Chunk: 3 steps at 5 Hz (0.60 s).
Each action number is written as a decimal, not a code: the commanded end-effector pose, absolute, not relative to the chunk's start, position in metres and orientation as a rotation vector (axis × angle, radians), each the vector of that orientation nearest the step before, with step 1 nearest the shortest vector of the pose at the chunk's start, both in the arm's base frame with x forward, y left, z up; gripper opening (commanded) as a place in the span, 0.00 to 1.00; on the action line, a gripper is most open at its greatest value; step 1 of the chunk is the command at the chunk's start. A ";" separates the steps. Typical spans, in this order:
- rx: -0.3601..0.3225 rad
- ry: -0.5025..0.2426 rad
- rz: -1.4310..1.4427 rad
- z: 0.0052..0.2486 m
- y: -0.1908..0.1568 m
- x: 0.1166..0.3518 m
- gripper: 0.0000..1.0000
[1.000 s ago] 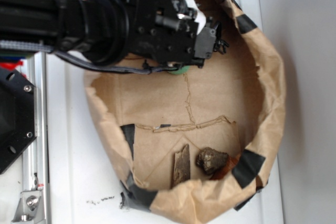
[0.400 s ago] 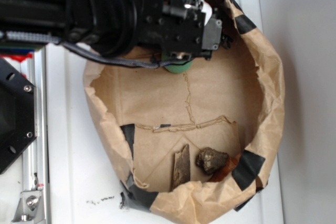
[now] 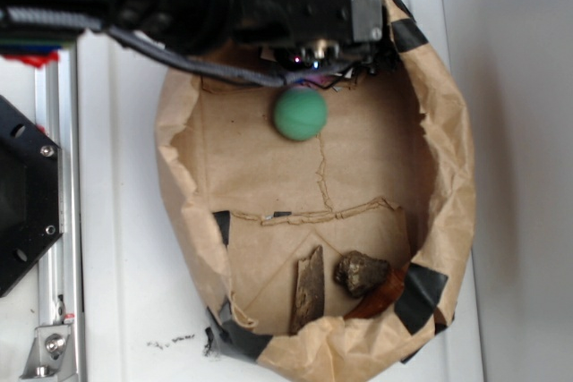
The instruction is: Grab the blue ball.
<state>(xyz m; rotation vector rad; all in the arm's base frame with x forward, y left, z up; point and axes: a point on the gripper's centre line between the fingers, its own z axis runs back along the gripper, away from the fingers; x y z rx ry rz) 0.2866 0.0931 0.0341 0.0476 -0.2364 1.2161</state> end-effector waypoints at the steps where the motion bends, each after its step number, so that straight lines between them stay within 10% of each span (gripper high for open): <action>1: -0.328 -0.227 0.784 0.137 0.043 0.274 0.00; 3: -0.360 -0.140 0.359 0.173 0.001 0.242 0.00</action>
